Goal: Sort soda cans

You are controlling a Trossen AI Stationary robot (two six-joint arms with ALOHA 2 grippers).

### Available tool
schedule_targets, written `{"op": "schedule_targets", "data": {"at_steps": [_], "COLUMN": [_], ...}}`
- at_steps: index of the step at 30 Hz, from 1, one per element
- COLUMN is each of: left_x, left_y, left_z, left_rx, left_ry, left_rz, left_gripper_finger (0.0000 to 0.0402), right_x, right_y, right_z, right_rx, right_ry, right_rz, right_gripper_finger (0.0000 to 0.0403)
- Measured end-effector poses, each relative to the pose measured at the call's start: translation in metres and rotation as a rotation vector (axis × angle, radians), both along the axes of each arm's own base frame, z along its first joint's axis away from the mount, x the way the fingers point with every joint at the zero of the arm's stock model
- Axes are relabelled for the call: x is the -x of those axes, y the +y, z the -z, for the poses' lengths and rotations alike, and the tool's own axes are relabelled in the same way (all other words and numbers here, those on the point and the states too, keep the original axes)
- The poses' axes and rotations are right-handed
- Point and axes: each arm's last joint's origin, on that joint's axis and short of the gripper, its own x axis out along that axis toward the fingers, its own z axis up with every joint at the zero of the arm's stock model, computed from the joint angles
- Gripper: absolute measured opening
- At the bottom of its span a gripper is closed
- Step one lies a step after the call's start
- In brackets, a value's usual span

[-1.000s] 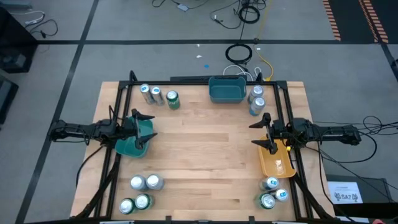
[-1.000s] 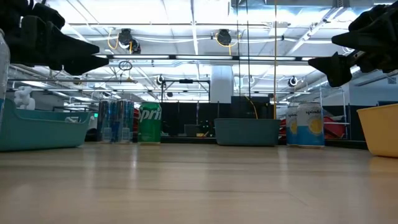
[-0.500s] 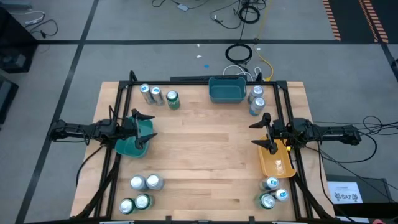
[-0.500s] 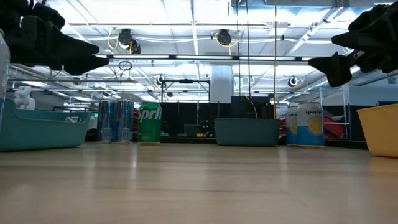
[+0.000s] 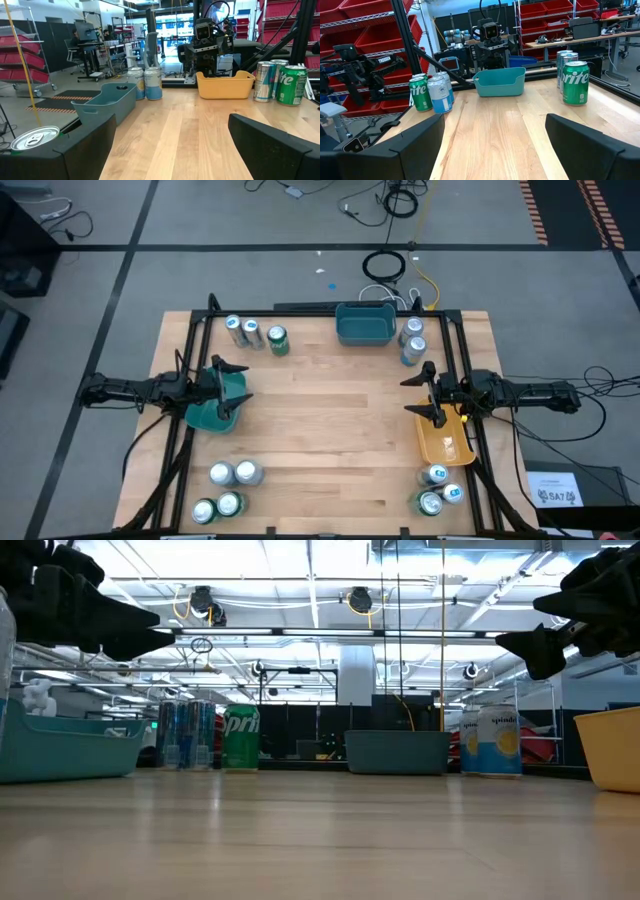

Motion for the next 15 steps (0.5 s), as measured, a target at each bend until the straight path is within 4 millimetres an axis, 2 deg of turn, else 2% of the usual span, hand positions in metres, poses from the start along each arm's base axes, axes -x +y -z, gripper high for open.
{"op": "schedule_targets", "data": {"at_steps": [8,15], "left_x": [0.0000,0.0000], "left_y": [0.0000,0.0000], "left_z": [0.0000,0.0000], "left_rx": [0.000,0.000], "left_ry": [0.000,0.000], "left_rz": [0.000,0.000], "left_gripper_finger": [0.0393,0.0393], "right_x": [0.0000,0.0007], "right_y": [0.0000,-0.0001], "right_z": [0.0000,-0.0091], "right_rx": [-0.001,-0.117], "right_ry": [0.000,-0.089], "right_rz": [0.000,-0.006], "right_gripper_finger": [0.0341,0.0341]}}
